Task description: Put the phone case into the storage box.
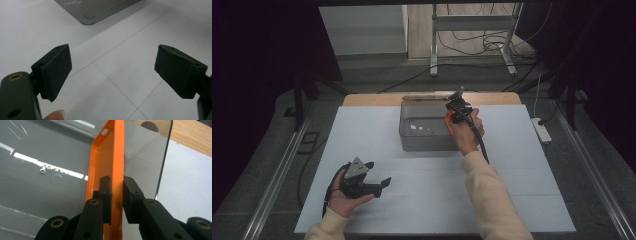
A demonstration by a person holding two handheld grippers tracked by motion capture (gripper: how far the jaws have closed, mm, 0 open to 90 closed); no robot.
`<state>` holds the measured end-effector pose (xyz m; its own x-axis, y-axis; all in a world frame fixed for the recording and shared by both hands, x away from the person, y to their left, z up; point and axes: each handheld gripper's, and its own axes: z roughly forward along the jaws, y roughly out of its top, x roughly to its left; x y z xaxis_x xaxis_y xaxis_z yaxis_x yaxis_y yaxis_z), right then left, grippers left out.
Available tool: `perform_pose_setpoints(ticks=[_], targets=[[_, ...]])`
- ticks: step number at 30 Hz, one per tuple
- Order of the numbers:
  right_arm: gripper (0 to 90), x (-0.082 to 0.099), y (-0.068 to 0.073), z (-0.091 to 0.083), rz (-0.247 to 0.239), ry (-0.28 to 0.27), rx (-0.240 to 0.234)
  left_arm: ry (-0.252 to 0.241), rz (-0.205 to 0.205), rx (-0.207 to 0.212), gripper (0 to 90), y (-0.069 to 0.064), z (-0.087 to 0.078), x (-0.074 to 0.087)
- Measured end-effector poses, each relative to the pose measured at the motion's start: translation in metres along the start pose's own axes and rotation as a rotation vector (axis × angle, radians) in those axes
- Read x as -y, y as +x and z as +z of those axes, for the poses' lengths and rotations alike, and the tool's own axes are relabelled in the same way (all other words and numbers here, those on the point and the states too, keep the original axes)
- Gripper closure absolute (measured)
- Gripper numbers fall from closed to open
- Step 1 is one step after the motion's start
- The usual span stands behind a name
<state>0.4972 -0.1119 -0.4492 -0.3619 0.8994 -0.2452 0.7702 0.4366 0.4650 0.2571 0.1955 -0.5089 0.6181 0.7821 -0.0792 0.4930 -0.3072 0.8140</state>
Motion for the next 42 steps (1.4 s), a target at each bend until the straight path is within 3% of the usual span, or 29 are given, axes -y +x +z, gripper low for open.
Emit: perform_pose_setpoints(ticks=[8,15,20,25,42], targets=[[77.0,0.0,0.0,-0.004,-0.009,-0.02,0.003,0.0,0.001,0.0,14.0,0.0,0.0,0.0],[64.2,-0.002,0.004,-0.015,-0.061,-0.095,0.045,0.001,0.002,0.001,14.0,0.0,0.0,0.0],[58.3,-0.002,0.004,-0.021,-0.083,-0.128,0.05,-0.001,0.001,0.001,14.0,0.0,0.0,0.0],[50.9,-0.002,0.001,-0.024,-0.073,-0.132,0.013,0.0,0.001,0.0,14.0,0.0,0.0,0.0],[38.3,0.003,-0.006,-0.033,-0.05,-0.16,-0.098,0.0,0.003,-0.001,14.0,0.0,0.0,0.0]])
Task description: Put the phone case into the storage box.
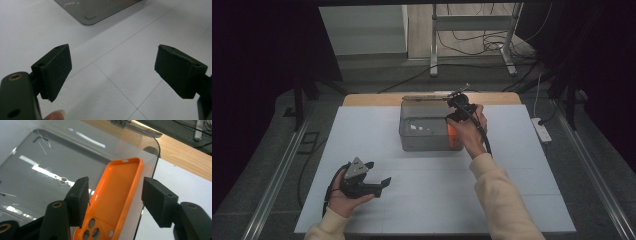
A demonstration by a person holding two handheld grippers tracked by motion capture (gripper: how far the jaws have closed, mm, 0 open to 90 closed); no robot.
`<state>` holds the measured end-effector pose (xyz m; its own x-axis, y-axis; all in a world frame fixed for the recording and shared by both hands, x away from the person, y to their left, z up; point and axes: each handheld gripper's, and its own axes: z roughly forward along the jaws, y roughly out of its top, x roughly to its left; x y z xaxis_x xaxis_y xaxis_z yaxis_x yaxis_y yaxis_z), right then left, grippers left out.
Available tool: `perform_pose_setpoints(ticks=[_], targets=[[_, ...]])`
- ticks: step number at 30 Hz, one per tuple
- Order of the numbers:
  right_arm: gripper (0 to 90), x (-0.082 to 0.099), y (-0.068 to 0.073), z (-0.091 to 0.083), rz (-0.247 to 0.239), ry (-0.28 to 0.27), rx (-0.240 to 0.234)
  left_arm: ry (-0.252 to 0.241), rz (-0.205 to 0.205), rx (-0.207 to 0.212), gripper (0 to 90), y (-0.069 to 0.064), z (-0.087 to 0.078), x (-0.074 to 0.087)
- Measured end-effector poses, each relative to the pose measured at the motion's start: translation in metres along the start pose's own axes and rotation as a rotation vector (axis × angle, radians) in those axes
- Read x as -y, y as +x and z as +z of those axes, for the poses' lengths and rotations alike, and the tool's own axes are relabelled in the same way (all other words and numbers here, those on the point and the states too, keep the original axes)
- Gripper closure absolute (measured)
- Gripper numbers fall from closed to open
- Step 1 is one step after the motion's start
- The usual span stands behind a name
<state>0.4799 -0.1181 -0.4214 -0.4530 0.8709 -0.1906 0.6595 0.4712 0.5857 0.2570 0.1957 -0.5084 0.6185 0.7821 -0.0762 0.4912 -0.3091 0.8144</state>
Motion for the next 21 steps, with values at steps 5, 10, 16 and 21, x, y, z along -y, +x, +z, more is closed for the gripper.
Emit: perform_pose_setpoints(ticks=[5,10,16,21], targets=[[35.4,0.003,-0.002,-0.004,0.012,-0.033,-0.056,0.001,-0.001,0.0,14.0,0.0,0.0,0.0],[33.0,0.008,-0.004,-0.009,0.018,-0.064,-0.129,0.001,-0.001,-0.001,14.0,0.0,0.0,0.0],[31.3,0.013,-0.006,-0.022,-0.03,-0.125,-0.165,0.003,0.001,-0.001,14.0,0.0,0.0,0.0],[31.5,0.018,-0.007,-0.031,-0.057,-0.163,-0.207,0.003,0.002,-0.001,14.0,0.0,0.001,0.0]])
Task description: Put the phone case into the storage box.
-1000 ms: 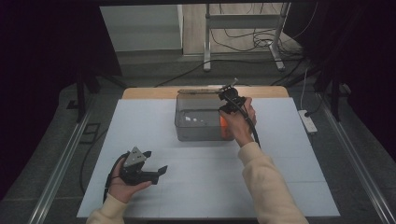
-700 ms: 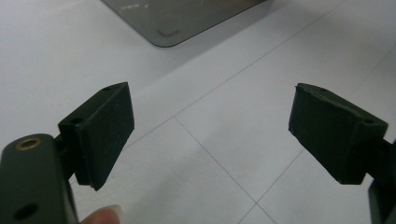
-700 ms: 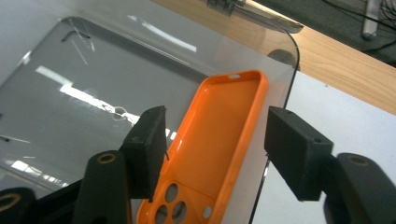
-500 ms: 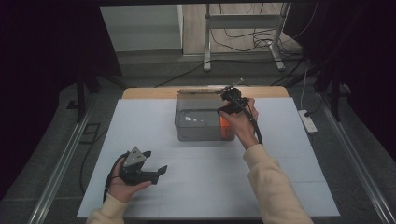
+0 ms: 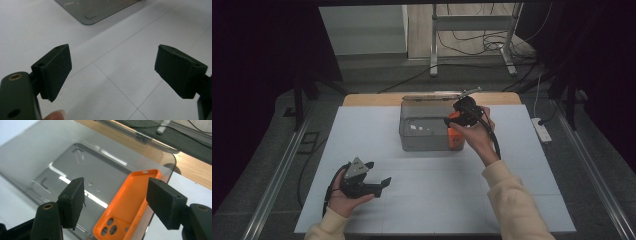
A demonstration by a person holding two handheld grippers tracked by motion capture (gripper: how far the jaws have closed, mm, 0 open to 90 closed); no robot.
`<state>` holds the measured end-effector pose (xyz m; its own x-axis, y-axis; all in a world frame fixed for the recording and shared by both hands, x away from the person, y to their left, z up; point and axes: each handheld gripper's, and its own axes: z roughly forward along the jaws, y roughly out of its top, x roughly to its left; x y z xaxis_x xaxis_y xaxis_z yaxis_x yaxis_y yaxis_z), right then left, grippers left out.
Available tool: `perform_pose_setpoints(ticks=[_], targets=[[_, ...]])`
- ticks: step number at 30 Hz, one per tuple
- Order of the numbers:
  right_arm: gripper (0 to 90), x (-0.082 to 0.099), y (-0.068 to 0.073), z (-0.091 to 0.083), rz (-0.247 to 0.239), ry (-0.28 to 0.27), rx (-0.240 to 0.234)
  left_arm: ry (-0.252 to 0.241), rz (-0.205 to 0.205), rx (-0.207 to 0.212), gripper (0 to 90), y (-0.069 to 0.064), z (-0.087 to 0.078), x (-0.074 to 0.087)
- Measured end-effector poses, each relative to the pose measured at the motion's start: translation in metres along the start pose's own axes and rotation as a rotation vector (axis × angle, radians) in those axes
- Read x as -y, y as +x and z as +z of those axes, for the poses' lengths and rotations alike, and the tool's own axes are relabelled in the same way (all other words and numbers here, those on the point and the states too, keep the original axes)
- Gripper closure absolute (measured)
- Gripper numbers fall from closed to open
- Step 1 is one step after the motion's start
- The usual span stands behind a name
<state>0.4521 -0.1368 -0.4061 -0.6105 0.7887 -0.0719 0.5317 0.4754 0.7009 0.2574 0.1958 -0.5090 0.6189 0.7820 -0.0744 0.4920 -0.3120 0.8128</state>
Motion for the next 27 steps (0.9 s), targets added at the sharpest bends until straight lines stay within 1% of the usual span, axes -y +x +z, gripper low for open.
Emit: perform_pose_setpoints(ticks=[6,10,18,21,27], targets=[[31.5,0.005,0.002,-0.014,-0.019,-0.059,-0.069,0.001,-0.002,0.001,14.0,0.0,0.002,0.0],[31.5,0.011,0.003,-0.024,-0.028,-0.098,-0.096,0.001,-0.003,0.0,13.9,0.0,0.001,0.0],[31.4,0.028,0.002,-0.034,-0.046,-0.129,-0.118,0.01,-0.002,0.001,13.8,-0.001,0.004,0.001],[31.4,0.034,-0.001,-0.038,-0.043,-0.147,-0.135,0.013,0.001,0.002,13.8,-0.002,0.004,0.001],[31.3,0.044,-0.004,-0.043,-0.059,-0.179,-0.171,0.005,0.0,0.003,13.7,-0.001,0.003,0.001]])
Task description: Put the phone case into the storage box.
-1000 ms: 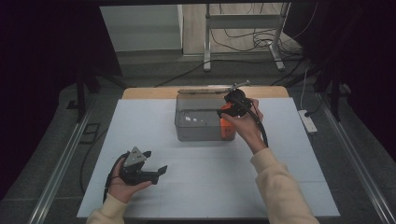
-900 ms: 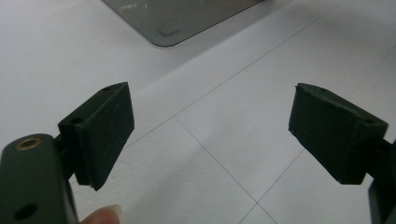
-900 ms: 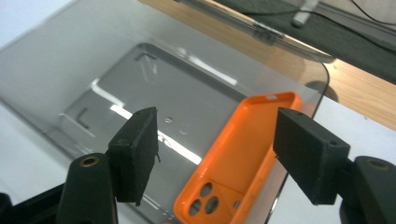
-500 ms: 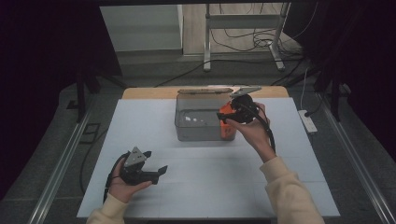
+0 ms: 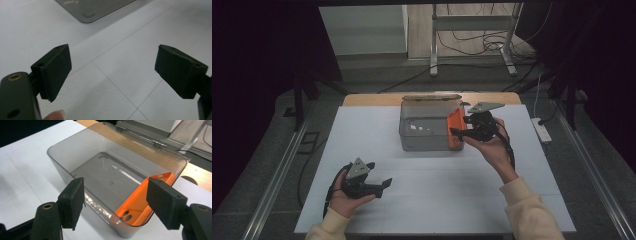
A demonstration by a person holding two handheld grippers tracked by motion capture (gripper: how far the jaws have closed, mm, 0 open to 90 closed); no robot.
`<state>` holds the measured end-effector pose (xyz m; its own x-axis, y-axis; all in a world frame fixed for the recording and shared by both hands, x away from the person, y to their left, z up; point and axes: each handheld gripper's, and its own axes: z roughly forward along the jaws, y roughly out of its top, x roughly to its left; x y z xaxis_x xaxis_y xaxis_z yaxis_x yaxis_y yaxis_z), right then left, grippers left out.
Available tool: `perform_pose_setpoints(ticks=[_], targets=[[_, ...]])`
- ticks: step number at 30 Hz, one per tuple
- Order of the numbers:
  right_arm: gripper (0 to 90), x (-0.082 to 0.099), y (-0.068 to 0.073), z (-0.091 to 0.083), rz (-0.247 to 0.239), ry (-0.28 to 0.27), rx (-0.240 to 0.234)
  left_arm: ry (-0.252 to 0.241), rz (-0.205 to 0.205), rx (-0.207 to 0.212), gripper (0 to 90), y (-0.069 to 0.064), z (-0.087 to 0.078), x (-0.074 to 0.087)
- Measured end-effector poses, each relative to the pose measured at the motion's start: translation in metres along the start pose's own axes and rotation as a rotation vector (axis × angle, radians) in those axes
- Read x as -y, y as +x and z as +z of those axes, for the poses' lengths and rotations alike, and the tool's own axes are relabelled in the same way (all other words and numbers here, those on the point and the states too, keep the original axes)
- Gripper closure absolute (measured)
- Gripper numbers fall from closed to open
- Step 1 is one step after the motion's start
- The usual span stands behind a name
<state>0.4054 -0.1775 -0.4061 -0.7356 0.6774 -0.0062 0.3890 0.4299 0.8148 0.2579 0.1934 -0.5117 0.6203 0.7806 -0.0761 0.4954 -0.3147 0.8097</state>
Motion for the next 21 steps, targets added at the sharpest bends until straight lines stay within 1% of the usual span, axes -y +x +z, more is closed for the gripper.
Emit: perform_pose_setpoints(ticks=[3,5,8,14,16,21], targets=[[31.0,0.006,0.001,-0.004,-0.013,-0.011,-0.013,0.001,0.001,-0.003,13.7,0.0,-0.001,0.0],[30.7,0.009,0.001,-0.007,-0.009,-0.017,-0.018,0.0,0.002,-0.002,13.7,0.0,-0.001,0.001],[30.1,0.016,0.002,-0.014,-0.01,-0.044,-0.034,-0.001,0.004,-0.001,13.6,-0.001,-0.001,0.001],[28.5,0.029,0.004,-0.027,-0.015,-0.079,-0.05,-0.002,0.005,0.0,13.5,0.0,-0.001,0.001],[27.7,0.035,0.004,-0.032,-0.01,-0.09,-0.061,-0.004,0.004,0.0,13.5,0.0,-0.002,0.001],[25.5,0.051,0.005,-0.042,-0.019,-0.098,-0.07,-0.012,0.006,0.001,13.5,0.0,-0.002,0.001]])
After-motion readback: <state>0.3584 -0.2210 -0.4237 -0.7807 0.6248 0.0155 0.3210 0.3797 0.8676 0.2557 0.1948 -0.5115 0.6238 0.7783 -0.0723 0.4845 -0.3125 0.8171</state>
